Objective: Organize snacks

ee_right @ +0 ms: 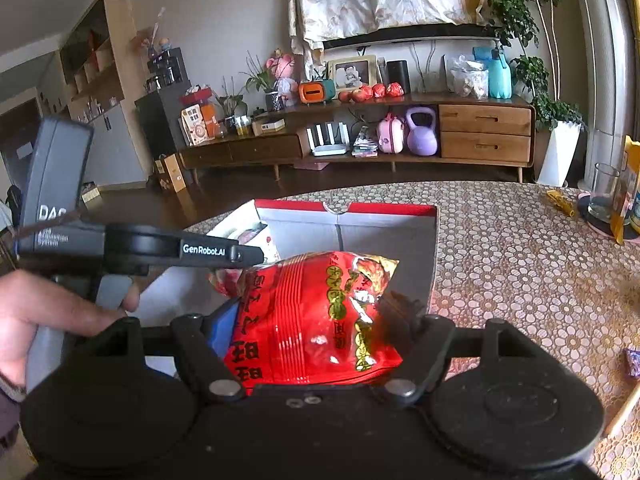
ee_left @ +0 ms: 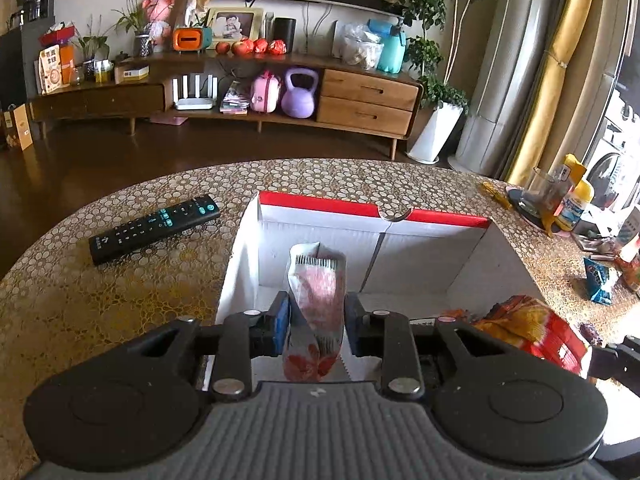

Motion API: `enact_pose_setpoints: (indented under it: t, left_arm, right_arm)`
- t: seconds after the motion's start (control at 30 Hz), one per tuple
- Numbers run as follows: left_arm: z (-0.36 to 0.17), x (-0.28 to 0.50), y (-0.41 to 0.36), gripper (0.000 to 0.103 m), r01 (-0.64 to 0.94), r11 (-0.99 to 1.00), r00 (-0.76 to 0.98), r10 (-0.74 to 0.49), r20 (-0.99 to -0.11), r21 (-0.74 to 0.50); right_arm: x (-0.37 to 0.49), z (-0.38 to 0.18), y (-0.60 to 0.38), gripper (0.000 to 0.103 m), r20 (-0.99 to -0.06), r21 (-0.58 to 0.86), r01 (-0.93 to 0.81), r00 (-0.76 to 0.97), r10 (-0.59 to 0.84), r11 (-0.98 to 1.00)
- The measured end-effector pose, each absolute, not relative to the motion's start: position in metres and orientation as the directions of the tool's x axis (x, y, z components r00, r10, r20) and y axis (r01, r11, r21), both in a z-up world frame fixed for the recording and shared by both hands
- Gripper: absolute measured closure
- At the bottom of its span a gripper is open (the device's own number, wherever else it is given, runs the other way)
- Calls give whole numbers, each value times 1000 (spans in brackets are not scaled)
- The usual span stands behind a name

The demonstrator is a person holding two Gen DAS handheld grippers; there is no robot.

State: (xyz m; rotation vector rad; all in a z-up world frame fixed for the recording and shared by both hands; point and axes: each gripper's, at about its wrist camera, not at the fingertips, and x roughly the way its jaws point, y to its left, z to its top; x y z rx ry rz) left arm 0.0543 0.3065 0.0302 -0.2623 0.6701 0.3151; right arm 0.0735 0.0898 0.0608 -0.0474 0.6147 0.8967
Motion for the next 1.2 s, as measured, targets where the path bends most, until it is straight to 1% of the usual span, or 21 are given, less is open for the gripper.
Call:
enact_pose_setpoints:
  t: [0.07, 0.1, 0.17, 0.3, 0.43, 0.6, 0.73, 0.83, 0.87, 0.9, 0.93, 1.03, 1.2]
  left_arm:
    - [35, 52, 306, 72, -352, 925, 764, 194, -615, -145]
    - [38, 51, 305, 62, -346, 928, 773, 197, -603, -140]
    - [43, 48, 304, 47, -351, 927, 786, 216, -580, -132]
    - [53, 36, 302, 47, -339, 929, 810, 207, -549, -150]
    - [61, 10, 295, 47, -355, 921, 827, 229, -514, -160]
    - [67, -22, 292, 42, -392, 901, 835, 264, -482, -185]
    - [69, -38, 296, 41, -422, 884, 827, 284, -485, -202]
    - [69, -46, 296, 41, -432, 880, 822, 293, -488, -200]
    - [70, -47, 295, 41, -432, 880, 822, 295, -488, -196]
    - [70, -48, 293, 41, -434, 880, 820, 296, -489, -195]
    - [71, -48, 291, 40, -435, 879, 820, 297, -488, -195]
    - [74, -51, 283, 40, -423, 884, 829, 289, -479, -197]
    - [77, -56, 264, 40, -401, 899, 838, 282, -468, -177]
  right_arm:
    - [74, 59, 91, 30, -528, 211, -741, 462, 712, 637]
    - [75, 59, 92, 30, -531, 210, -742, 460, 712, 636]
    - [74, 58, 93, 30, -540, 200, -742, 461, 704, 639]
    - [72, 55, 95, 30, -552, 194, -741, 459, 696, 643]
    - [70, 57, 99, 30, -567, 176, -750, 452, 689, 637]
    - [70, 60, 104, 30, -589, 164, -752, 444, 675, 638]
    - [72, 62, 112, 29, -595, 158, -752, 445, 669, 640]
    - [79, 57, 119, 28, -629, 157, -739, 437, 643, 656]
    - [80, 57, 117, 24, -628, 163, -733, 439, 642, 661]
    - [78, 59, 114, 16, -615, 171, -732, 444, 652, 660]
    - [77, 60, 111, 13, -601, 178, -727, 453, 658, 663]
    - [75, 63, 101, 14, -579, 195, -722, 462, 672, 664]
    - [60, 76, 82, 15, -534, 158, -729, 504, 679, 666]
